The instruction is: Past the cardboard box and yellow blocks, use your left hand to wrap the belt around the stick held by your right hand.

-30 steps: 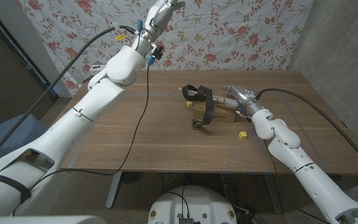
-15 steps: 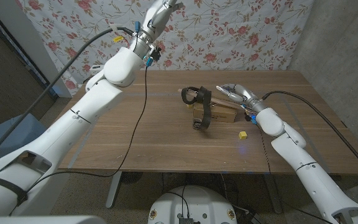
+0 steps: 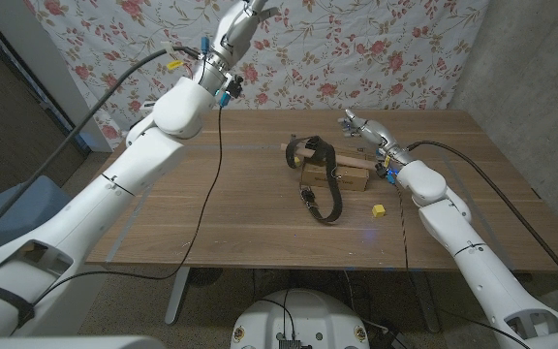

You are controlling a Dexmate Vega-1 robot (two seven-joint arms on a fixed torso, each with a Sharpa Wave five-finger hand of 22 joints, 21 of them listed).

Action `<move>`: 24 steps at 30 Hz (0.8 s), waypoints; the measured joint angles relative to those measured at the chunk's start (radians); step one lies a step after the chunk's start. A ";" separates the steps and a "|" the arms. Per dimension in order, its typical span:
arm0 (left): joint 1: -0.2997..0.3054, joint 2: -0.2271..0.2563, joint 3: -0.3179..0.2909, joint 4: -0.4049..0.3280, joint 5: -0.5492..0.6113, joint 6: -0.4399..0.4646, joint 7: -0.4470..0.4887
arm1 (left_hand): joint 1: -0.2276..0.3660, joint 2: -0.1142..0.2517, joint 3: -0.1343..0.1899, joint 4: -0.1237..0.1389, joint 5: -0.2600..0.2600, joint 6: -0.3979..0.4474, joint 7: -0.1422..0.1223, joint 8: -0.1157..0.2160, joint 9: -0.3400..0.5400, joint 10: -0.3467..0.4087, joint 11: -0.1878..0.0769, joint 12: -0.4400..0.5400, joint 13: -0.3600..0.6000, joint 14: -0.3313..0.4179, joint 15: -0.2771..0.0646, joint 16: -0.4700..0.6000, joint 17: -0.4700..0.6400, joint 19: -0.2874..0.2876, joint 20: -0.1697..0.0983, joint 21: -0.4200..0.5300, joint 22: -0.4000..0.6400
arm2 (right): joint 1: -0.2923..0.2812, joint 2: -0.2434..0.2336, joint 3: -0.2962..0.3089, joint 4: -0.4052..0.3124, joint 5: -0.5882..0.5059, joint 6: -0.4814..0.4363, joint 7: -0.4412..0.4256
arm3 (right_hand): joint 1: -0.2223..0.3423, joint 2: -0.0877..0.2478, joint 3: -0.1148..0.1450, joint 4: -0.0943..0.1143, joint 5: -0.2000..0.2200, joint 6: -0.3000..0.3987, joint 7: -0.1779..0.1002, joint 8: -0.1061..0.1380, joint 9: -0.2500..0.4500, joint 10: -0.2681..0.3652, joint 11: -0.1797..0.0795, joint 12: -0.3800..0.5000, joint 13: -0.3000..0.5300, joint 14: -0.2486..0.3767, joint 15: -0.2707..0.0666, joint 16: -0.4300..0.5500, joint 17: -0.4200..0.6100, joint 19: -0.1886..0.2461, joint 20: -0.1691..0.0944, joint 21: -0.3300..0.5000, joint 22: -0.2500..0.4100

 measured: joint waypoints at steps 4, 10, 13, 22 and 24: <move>0.011 0.008 -0.011 0.013 -0.020 -0.015 -0.013 | 0.004 0.004 0.000 0.000 0.002 0.000 0.000 0.000 0.000 0.000 0.000 0.000 0.000 0.000 0.000 0.000 0.000 0.000 0.000 0.000 0.000 | 0.011 0.012 -0.002 0.002 0.067 0.010 0.012 | 0.002 0.007 -0.003 -0.003 0.008 -0.011 -0.011 -0.007 -0.006 -0.002 -0.009 -0.005 -0.007 -0.006 -0.014 0.000 -0.016 0.003 0.043 -0.013 -0.001; 0.028 0.019 -0.028 0.034 -0.056 -0.039 -0.037 | 0.004 0.004 0.000 0.000 0.002 0.000 0.000 0.000 0.000 0.000 0.000 0.000 0.000 0.000 0.000 0.000 0.000 0.000 0.000 0.000 0.000 | 0.019 0.034 -0.002 0.001 0.144 0.023 0.019 | 0.009 0.014 -0.006 -0.006 0.010 -0.018 -0.017 -0.007 -0.010 -0.005 -0.012 -0.012 -0.015 -0.022 -0.025 0.000 -0.029 -0.011 0.057 -0.025 -0.001; 0.037 0.024 -0.036 0.042 -0.075 -0.047 -0.050 | 0.004 0.004 -0.004 -0.004 0.002 0.000 0.000 0.000 0.000 0.000 0.000 0.000 0.000 0.000 0.000 0.000 0.000 0.000 0.000 -0.007 0.002 | 0.022 0.045 0.000 -0.004 0.175 0.031 0.019 | 0.009 0.015 -0.007 -0.007 0.011 -0.018 -0.017 -0.007 -0.014 -0.005 -0.012 -0.020 -0.020 -0.025 -0.025 0.000 -0.038 -0.031 0.062 -0.044 -0.001; 0.078 0.041 -0.065 0.052 -0.124 -0.049 -0.062 | 0.004 0.004 -0.004 -0.004 0.002 0.000 0.011 0.005 0.000 0.000 0.000 0.005 0.000 0.000 0.000 0.000 0.000 0.000 0.000 -0.010 0.002 | 0.031 0.084 0.016 -0.011 0.259 0.066 -0.005 | 0.016 0.030 -0.011 -0.011 0.011 0.008 -0.017 -0.003 -0.023 0.013 -0.030 -0.020 -0.034 -0.020 -0.029 0.000 -0.066 -0.054 0.018 -0.069 -0.001; 0.088 0.042 -0.069 0.055 -0.139 -0.037 -0.058 | 0.009 0.009 -0.004 -0.004 0.002 0.002 0.013 0.005 0.000 -0.002 0.003 0.005 0.000 0.000 0.000 0.000 0.000 0.000 0.000 -0.011 0.002 | 0.038 0.094 0.022 -0.011 0.276 0.078 -0.014 | 0.013 0.035 -0.011 -0.011 0.011 0.014 -0.019 0.001 -0.023 0.020 -0.029 -0.020 -0.035 -0.017 -0.032 0.004 -0.071 -0.044 0.008 -0.069 -0.001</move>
